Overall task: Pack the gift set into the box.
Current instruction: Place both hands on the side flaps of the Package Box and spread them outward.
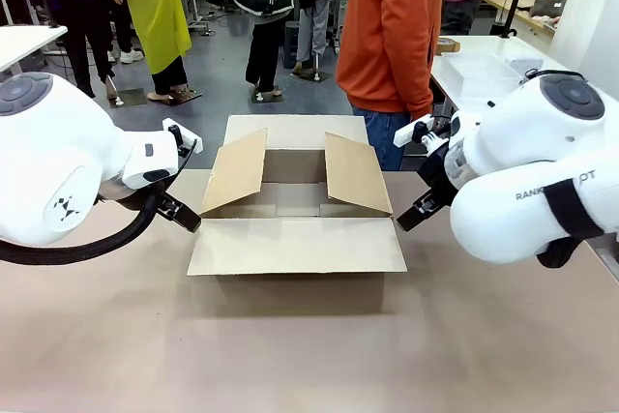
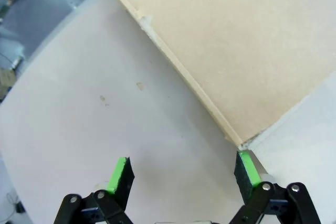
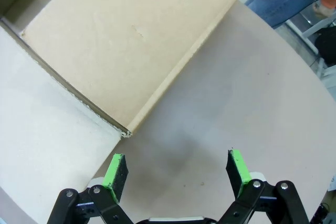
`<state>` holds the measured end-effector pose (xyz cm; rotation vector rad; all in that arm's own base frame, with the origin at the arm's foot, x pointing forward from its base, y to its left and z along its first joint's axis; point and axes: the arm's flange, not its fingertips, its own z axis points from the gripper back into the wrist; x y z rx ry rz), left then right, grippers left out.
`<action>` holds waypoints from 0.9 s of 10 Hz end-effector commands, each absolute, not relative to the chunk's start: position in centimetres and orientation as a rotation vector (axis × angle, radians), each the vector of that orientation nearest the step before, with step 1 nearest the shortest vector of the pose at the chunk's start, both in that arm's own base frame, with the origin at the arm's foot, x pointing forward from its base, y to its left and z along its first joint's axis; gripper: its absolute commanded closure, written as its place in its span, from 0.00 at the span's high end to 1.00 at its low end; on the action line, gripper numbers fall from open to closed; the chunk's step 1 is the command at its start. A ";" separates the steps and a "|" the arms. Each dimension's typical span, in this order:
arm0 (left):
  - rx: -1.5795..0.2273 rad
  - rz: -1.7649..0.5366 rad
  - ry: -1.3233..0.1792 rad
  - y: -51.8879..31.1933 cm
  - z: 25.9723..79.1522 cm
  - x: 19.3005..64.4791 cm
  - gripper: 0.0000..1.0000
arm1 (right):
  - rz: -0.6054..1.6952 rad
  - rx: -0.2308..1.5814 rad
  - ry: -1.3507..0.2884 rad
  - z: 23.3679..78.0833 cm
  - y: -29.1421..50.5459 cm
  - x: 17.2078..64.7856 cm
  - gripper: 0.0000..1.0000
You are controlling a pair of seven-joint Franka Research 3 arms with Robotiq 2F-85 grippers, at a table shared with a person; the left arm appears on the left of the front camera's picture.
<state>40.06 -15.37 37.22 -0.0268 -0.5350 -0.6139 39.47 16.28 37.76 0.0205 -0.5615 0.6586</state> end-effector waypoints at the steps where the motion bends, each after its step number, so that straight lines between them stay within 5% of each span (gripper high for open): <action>1: -0.042 -0.646 -0.420 -13.6 40.6 37.8 1.00 | 0.684 0.047 -0.505 41.3 12.9 38.1 1.00; 2: -0.061 -0.582 -0.355 -12.3 42.8 36.2 1.00 | 0.662 0.085 -0.496 43.0 11.0 37.0 1.00; 4: -0.214 -0.427 -0.548 -7.8 48.4 31.6 1.00 | 0.610 0.124 -0.596 46.1 6.4 34.2 1.00; 7: -0.615 -0.049 -0.717 4.7 52.1 26.3 1.00 | 0.125 0.622 -0.652 49.3 -4.1 29.2 1.00; 9: -0.887 0.239 -0.752 14.5 48.6 24.5 1.00 | -0.227 0.962 -0.676 47.8 -12.4 26.1 1.00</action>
